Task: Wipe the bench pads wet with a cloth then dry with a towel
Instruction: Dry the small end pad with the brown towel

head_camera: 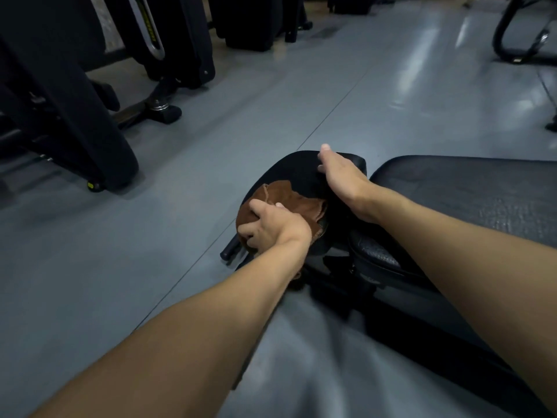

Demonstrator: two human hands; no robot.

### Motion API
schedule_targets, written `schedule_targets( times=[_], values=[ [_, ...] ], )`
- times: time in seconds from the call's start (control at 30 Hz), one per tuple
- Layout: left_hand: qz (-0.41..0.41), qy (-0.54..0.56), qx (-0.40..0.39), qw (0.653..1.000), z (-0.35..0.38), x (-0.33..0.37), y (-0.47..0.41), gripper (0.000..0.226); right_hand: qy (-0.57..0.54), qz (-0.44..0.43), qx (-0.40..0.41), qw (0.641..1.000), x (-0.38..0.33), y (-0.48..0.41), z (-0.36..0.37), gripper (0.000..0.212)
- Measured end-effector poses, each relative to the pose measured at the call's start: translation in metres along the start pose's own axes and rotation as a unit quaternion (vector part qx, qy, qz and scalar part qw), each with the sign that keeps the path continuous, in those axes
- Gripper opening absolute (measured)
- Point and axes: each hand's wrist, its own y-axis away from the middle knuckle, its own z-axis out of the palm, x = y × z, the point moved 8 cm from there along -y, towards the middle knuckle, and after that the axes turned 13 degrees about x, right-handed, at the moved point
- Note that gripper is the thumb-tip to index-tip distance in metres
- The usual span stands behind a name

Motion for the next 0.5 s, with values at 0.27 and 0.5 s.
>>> schedule_targets(
  times=[0.27,0.5],
  values=[
    [0.503,-0.228,-0.084,0.829,0.022,0.068,0.026,0.051,0.041,-0.116,0.154,0.980,0.001,0.011,-0.050,0.037],
    [0.564,-0.242,-0.098,0.783,0.014,0.060,0.017,0.047,0.076,-0.139,0.101,0.982,-0.002,0.013,-0.037,0.039]
  ],
)
